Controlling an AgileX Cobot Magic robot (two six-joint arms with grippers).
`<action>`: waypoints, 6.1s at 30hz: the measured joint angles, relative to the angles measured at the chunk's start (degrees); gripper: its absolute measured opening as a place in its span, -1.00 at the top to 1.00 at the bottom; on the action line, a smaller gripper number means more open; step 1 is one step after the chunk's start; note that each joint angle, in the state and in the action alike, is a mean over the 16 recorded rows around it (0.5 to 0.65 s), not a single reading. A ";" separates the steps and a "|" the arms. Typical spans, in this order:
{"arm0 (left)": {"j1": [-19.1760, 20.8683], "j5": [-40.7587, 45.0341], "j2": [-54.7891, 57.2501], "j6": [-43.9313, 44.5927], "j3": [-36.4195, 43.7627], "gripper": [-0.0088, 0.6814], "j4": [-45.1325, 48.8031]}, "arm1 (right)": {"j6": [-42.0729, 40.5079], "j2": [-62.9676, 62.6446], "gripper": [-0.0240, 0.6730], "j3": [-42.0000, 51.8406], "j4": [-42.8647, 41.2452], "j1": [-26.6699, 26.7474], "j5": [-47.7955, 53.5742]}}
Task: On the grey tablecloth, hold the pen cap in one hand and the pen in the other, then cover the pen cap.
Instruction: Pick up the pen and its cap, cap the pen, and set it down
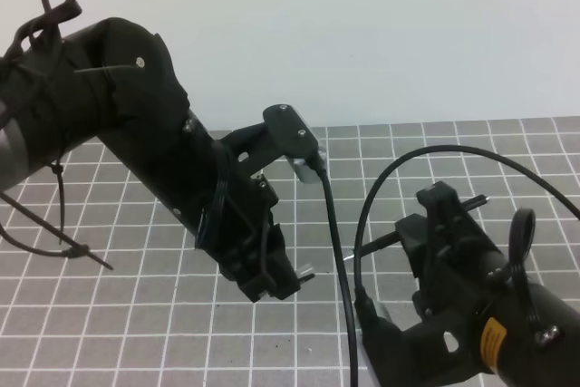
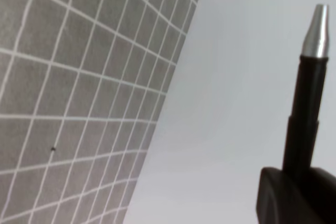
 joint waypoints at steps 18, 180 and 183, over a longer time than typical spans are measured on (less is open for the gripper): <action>-0.41 0.00 0.04 -0.64 -0.05 0.75 -3.02 | -1.40 0.00 0.71 0.00 -1.12 0.00 -2.62; -5.73 -0.16 3.80 -3.21 -7.66 0.38 -0.86 | 29.99 -0.08 0.74 5.99 -0.07 2.54 -11.43; -5.75 -0.30 2.44 -4.22 -7.69 0.38 0.52 | 37.39 -0.15 0.74 6.97 1.45 2.61 -9.93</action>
